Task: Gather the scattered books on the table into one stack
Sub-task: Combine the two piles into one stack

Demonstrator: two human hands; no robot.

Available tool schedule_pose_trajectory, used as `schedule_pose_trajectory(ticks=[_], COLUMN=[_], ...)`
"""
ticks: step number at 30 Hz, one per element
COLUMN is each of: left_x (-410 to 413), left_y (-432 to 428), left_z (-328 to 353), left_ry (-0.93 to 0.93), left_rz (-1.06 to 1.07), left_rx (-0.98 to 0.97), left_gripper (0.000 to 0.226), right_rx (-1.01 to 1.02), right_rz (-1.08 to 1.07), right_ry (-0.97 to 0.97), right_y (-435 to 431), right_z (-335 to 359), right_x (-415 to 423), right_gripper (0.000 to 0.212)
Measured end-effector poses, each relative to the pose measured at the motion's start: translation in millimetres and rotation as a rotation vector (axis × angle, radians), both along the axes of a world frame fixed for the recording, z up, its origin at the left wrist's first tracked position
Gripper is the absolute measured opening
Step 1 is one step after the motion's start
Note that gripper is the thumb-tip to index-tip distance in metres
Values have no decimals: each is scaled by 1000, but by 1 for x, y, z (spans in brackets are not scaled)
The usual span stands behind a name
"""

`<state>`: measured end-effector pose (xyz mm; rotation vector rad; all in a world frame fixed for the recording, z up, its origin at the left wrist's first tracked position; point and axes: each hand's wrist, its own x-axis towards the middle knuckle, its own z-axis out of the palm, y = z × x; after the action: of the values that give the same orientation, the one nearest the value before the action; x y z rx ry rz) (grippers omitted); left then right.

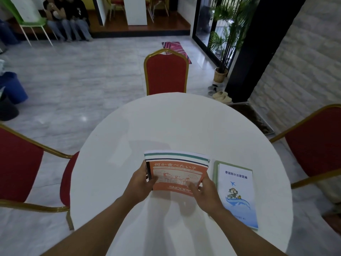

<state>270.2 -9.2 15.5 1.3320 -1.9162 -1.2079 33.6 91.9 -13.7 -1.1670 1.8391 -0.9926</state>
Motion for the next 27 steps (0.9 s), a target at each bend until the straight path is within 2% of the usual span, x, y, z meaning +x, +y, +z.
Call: schedule_pose_trajectory(ticks=[5, 10, 12, 15, 20, 22, 27], left_x=[-4, -10, -8, -2, 18, 27, 36], left_y=[0, -3, -5, -13, -19, -18, -12], left_z=[6, 10, 8, 2, -23, -36, -61], left_ry=[4, 93, 91, -51, -313, -383, -505], left_rz=[-29, -6, 24, 119, 122, 99, 58], left_rx=[-16, -58, 13, 162, 268, 320, 359], left_gripper=[54, 31, 32, 40, 30, 32, 40], right_rx=[38, 90, 154, 263, 403, 430, 482], right_rz=[14, -36, -58, -31, 23, 55, 38], right_ry=[26, 25, -9, -58, -32, -12, 29], right_y=[-5, -15, -21, -28, -32, -30, -24], right_z=[7, 19, 23, 27, 11, -2, -27], right_x=[-1, 0, 4, 13, 34, 42, 54], right_gripper=[46, 49, 49, 46, 42, 37, 43])
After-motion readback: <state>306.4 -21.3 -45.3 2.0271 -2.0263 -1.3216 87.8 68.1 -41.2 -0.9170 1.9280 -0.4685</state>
